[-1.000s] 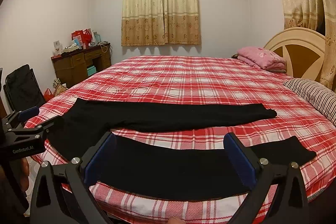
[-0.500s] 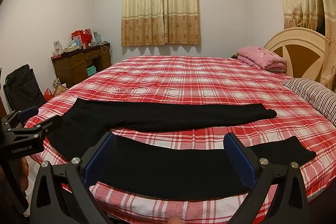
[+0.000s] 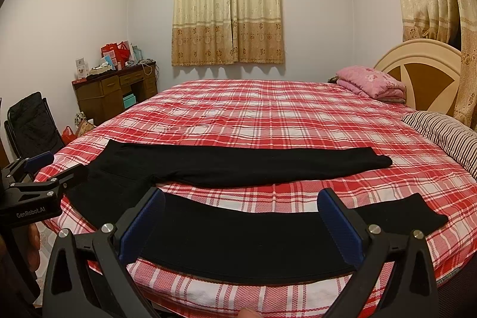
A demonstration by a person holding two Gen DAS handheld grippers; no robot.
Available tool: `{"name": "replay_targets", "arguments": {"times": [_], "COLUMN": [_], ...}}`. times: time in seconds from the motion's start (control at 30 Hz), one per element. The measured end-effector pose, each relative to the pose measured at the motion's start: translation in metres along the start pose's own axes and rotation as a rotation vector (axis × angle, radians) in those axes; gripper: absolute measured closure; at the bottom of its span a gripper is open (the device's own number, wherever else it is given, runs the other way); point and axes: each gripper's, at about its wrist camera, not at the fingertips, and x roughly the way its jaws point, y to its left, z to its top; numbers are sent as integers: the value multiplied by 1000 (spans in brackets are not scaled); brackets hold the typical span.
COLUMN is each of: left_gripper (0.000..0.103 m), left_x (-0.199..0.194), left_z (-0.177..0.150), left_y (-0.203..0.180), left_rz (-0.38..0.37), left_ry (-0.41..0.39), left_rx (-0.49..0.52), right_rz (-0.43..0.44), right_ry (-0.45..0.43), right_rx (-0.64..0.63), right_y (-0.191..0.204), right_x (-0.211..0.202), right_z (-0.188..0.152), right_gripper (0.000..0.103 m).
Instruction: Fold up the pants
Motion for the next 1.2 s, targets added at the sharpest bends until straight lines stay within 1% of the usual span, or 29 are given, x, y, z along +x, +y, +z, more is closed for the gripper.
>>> {"name": "replay_targets", "arguments": {"times": [0.4, 0.6, 0.77, 0.83, 0.9, 0.97, 1.0, 1.1, 1.13, 1.2], "left_gripper": [0, 0, 0, 0, 0, 0, 0, 0, 0, 0], "left_x": [-1, 1, 11, 21, 37, 61, 77, 111, 125, 155], "left_z": [0, -2, -2, 1, 5, 12, 18, 32, 37, 45], "left_y": [0, 0, 2, 9, 24, 52, 73, 115, 131, 159], "left_rz": [0, -3, -15, 2, 40, 72, 87, 156, 175, 189], "left_ry": [0, 14, 29, 24, 33, 78, 102, 141, 165, 217], "left_rx": [0, 1, 13, 45, 65, 56, 43, 34, 34, 23], "right_rz": [5, 6, 13, 15, 17, 14, 12, -3, -4, -1], "right_ry": [10, 25, 34, 37, 45, 60, 66, 91, 102, 127], "right_rx": [-2, 0, -1, -1, 6, 19, 24, 42, 47, 55], "right_y": [-1, 0, 0, -1, -4, -9, -12, -18, -19, -23], "right_x": [1, 6, 9, 10, 14, 21, 25, 38, 43, 53], "right_z": [0, -3, -4, -5, -6, -9, -10, -16, -18, -23], "right_gripper": [1, 1, 1, 1, 1, 1, 1, 1, 1, 1]}}
